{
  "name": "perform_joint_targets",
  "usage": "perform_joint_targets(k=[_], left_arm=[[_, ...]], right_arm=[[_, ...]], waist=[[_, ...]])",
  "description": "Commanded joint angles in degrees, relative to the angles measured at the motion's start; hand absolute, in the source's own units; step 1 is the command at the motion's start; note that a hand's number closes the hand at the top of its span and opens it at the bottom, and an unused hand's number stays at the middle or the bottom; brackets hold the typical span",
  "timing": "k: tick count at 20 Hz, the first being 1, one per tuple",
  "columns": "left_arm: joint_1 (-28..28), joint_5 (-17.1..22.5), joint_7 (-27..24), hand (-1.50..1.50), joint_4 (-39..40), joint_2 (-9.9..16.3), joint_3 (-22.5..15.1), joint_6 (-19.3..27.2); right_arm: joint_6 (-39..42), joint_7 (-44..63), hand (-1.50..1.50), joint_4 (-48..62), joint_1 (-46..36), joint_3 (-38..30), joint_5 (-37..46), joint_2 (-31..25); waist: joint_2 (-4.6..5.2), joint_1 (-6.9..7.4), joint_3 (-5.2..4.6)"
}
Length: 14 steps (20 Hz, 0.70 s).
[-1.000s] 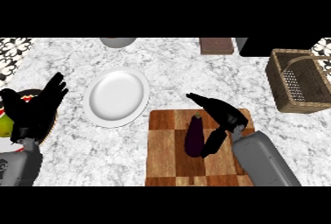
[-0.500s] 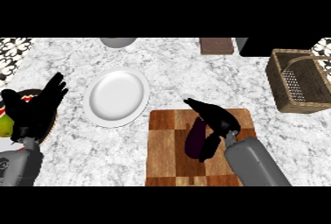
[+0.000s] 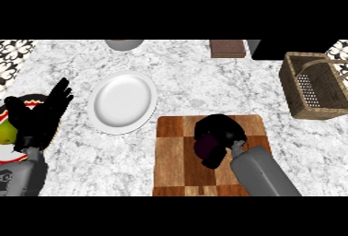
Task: Pick the eggplant from the cutting board and place it in the basket
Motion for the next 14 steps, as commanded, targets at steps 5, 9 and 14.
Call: perform_joint_targets(k=[5, 9, 14], left_arm=[[1.51, -0.97, -4.19, 0.00, 3.24, 0.10, 1.85, -1.11], [0.64, -1.03, -4.42, 0.00, 4.38, -0.19, 1.59, -1.88], [1.83, 0.38, -0.43, 0.00, 2.04, 0.11, 3.46, 0.01]], right_arm=[[-1.11, -0.73, 1.50, 5.03, -1.61, 1.38, 4.33, 5.06], [-0.83, -0.77, 1.50, -6.19, 8.01, 4.98, 6.05, 2.94], [-0.07, 2.20, 1.50, -32.70, 23.25, 13.40, 7.13, -1.34]], waist=[[0.24, 0.02, 0.14], [0.10, -0.60, 0.12], [-1.42, -4.10, 0.03]])
